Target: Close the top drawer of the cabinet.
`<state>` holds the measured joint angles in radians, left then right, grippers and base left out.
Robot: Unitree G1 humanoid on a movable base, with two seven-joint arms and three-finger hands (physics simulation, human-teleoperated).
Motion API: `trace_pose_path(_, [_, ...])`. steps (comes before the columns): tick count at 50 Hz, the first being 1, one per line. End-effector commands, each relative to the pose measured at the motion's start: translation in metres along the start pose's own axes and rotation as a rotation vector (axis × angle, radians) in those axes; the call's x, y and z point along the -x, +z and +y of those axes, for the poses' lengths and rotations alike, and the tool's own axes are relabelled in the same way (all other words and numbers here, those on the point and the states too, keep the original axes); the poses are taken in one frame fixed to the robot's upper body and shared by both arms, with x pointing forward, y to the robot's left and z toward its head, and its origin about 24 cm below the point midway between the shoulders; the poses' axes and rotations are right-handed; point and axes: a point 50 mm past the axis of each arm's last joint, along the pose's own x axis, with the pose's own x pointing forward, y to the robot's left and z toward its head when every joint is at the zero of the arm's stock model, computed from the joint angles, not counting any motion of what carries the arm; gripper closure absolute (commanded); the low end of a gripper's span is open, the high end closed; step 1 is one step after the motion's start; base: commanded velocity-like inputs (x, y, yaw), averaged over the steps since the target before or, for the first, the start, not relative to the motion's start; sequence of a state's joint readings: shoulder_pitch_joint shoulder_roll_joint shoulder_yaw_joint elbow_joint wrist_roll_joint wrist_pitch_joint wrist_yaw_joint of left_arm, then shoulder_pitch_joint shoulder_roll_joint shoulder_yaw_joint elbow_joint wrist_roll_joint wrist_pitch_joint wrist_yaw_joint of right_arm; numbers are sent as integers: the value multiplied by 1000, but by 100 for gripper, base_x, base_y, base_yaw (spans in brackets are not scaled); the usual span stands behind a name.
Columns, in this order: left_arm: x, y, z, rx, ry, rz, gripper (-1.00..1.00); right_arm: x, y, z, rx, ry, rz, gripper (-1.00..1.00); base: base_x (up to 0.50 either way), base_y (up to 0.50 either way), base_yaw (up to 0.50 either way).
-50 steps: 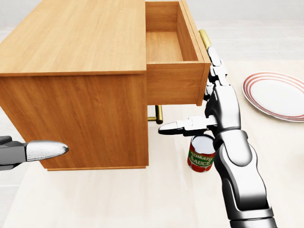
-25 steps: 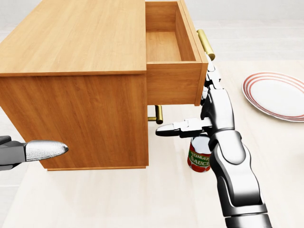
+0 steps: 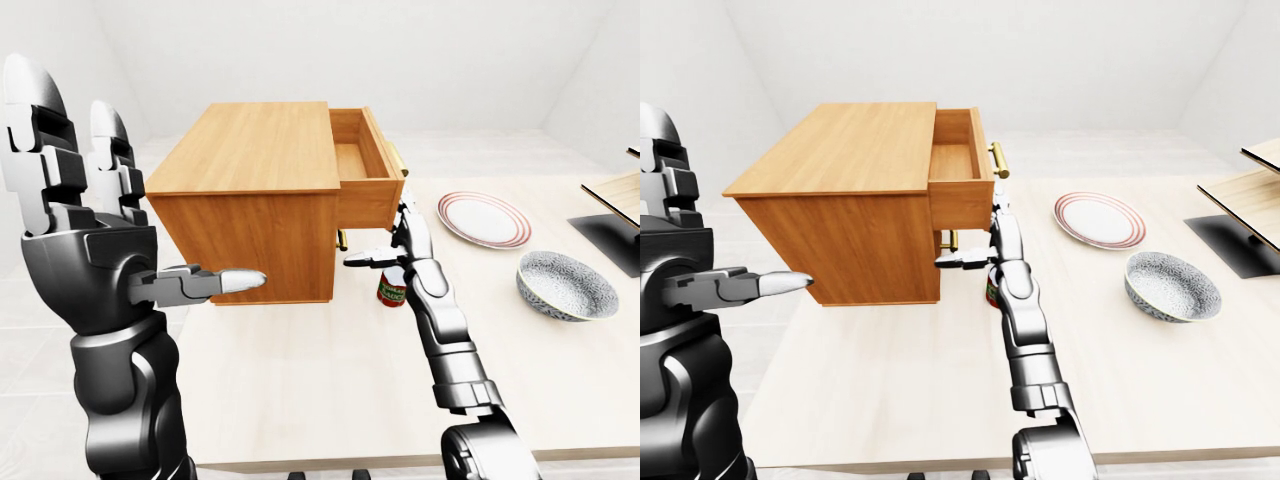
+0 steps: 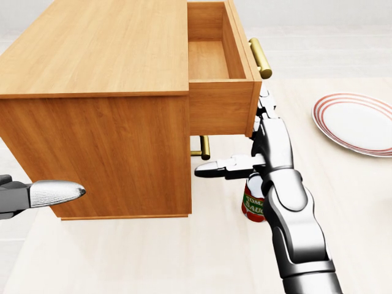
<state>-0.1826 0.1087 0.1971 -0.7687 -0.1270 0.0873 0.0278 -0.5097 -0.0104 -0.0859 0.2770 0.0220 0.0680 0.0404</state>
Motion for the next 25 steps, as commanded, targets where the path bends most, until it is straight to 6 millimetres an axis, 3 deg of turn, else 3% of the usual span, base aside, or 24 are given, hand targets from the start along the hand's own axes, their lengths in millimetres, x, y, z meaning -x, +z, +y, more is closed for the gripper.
trace_pose_path(1, [0,0,0,4,2,2,-100,5,-8,32,20,144,35,-100,0,0,1])
trace_pose_path(13, [0,1,0,5,2,-4,-100,5,15,40,15,160,-63,-100,0,0,0])
trace_pose_path(25, [-1,0,0,5,2,0,-100,2,22,51,5,192,-83,-100,0,0,0])
